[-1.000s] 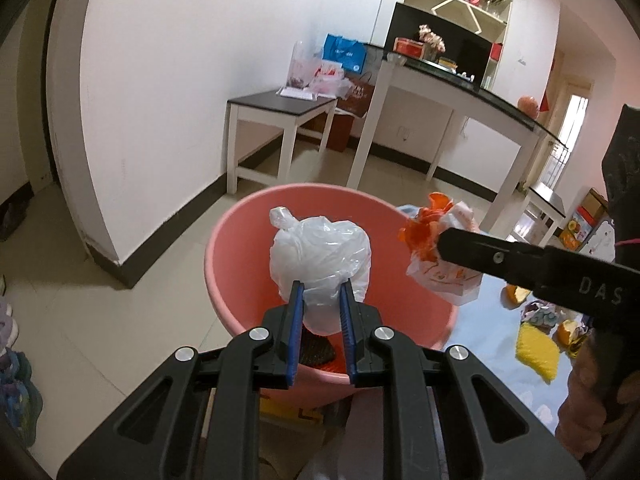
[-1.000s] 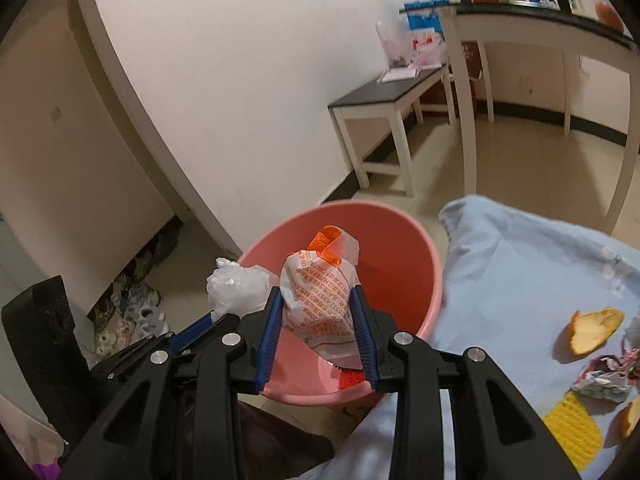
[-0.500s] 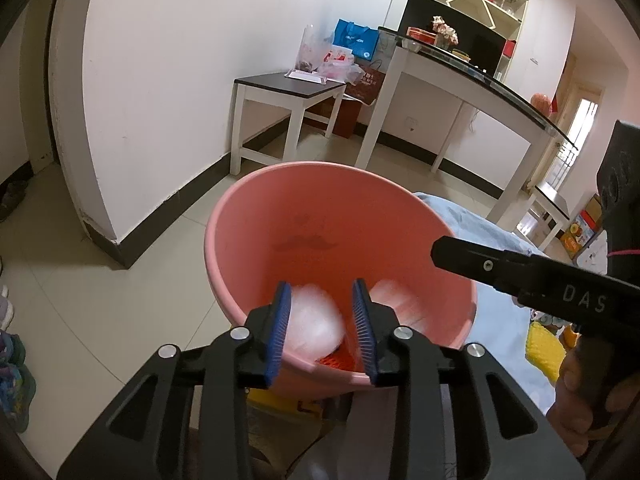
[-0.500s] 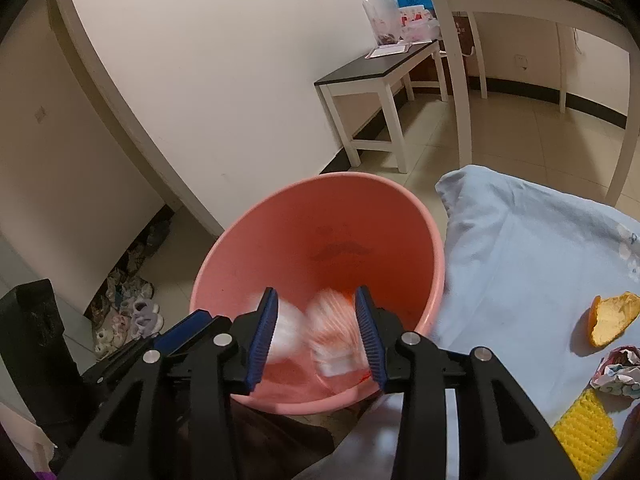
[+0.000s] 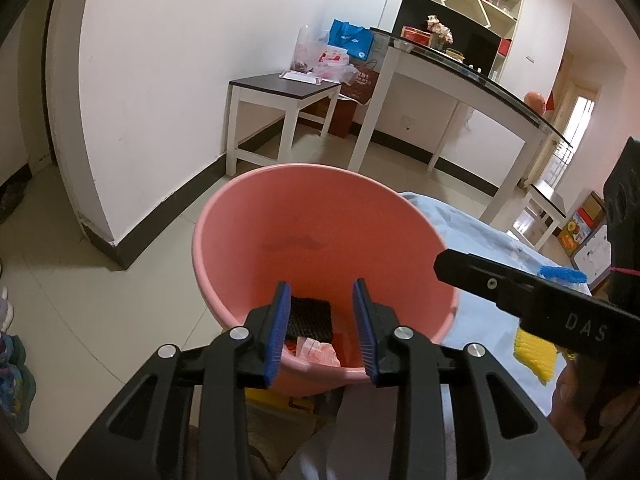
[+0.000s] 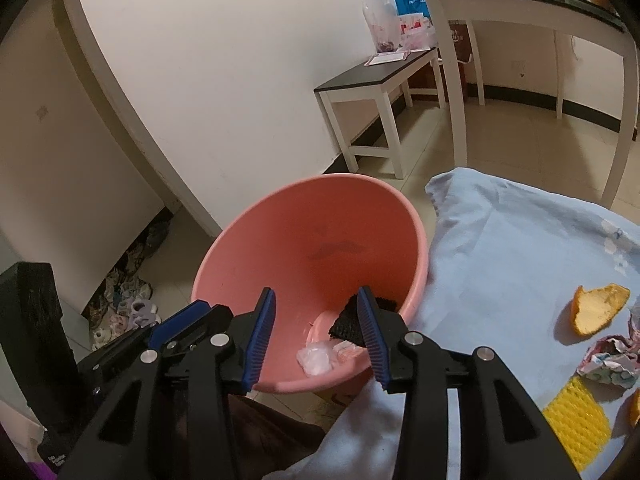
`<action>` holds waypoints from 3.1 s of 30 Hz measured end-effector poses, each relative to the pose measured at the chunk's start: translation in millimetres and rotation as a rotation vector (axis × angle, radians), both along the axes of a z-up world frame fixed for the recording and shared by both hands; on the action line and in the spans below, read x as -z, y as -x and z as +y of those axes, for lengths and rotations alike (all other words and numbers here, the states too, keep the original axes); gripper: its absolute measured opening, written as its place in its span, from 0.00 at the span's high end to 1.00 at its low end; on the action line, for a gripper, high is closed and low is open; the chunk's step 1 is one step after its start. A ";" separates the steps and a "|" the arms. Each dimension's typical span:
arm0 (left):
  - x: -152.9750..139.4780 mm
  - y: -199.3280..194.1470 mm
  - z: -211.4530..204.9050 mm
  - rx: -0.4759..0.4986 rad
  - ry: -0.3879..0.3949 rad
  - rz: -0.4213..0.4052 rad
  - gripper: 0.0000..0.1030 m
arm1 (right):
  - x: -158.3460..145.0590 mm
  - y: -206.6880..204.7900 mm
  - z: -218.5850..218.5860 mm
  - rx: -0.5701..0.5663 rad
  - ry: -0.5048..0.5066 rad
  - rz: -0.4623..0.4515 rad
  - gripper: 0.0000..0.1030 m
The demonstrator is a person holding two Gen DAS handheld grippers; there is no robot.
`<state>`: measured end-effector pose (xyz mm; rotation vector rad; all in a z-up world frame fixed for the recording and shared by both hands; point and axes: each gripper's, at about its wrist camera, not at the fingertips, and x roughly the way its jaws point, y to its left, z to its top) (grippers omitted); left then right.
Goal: Collect trash
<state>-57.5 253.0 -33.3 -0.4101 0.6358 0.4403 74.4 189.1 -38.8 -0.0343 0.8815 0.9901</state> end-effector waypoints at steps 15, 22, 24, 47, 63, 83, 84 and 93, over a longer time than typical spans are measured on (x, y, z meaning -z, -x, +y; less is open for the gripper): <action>-14.0 -6.4 -41.5 0.093 -0.008 -0.023 0.68 | -8.6 14.0 -61.0 0.068 -0.010 -0.022 0.59; -19.0 -15.7 -71.4 0.164 -0.034 -0.023 0.68 | -11.9 20.0 -103.4 0.131 0.008 -0.047 0.59; -20.2 -19.0 -79.5 0.185 -0.043 -0.022 0.68 | -14.1 22.2 -118.4 0.158 0.020 -0.069 0.59; -16.9 -86.8 -178.7 0.485 -0.068 0.036 0.68 | 1.0 -44.2 -286.3 0.595 0.105 -0.116 0.41; 24.2 -172.1 -202.7 0.638 -0.151 0.165 0.68 | 28.0 -63.9 -294.6 0.613 0.103 -0.115 0.57; 30.8 -162.3 -229.4 0.747 -0.144 0.056 0.94 | 31.7 -67.4 -311.7 0.619 -0.021 -0.040 0.61; 28.4 -159.0 -229.8 0.741 -0.139 0.045 0.95 | 31.5 -67.0 -312.4 0.622 -0.026 -0.041 0.61; 1.3 -122.9 -231.7 0.678 -0.103 -0.061 0.96 | 26.9 -59.5 -318.2 0.657 -0.046 -0.032 0.62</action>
